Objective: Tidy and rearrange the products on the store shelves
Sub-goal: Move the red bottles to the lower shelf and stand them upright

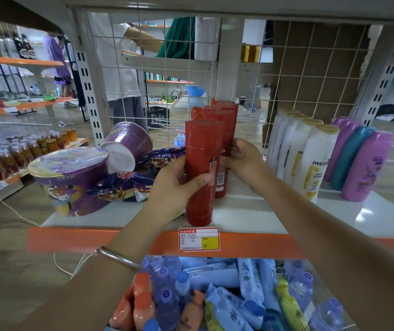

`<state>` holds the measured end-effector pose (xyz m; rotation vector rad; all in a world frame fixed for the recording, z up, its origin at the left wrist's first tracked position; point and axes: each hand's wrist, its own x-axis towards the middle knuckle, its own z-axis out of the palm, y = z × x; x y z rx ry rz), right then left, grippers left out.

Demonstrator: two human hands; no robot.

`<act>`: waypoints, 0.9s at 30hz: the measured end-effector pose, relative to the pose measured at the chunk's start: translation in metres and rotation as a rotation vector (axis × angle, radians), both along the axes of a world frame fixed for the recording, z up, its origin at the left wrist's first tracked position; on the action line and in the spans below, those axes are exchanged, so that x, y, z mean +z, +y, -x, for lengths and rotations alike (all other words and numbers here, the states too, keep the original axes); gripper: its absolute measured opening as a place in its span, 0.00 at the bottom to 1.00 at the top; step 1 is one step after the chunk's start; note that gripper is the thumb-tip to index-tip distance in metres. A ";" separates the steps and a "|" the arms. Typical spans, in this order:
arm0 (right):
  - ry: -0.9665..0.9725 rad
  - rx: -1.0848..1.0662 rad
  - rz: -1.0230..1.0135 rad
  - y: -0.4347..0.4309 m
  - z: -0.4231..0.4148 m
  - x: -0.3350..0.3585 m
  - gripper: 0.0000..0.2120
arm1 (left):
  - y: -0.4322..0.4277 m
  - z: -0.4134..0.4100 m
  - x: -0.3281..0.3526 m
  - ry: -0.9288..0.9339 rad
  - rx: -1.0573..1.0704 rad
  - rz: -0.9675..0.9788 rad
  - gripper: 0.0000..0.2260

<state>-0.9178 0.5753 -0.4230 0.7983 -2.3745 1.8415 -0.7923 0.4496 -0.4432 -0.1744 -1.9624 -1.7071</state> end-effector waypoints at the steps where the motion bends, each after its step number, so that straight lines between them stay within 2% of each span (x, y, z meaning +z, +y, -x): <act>1: 0.002 -0.015 0.006 -0.002 0.000 -0.001 0.20 | 0.000 0.000 0.000 0.003 -0.001 -0.009 0.13; 15: 0.081 -0.084 -0.098 -0.011 -0.002 -0.002 0.20 | -0.001 0.003 -0.004 -0.002 -0.058 -0.053 0.13; 24: -0.068 0.009 -0.081 -0.002 0.000 -0.005 0.25 | 0.006 0.008 -0.006 -0.011 -0.019 -0.054 0.14; 27: -0.104 0.106 -0.047 -0.005 0.003 -0.014 0.22 | 0.012 0.016 -0.008 -0.054 0.051 -0.092 0.20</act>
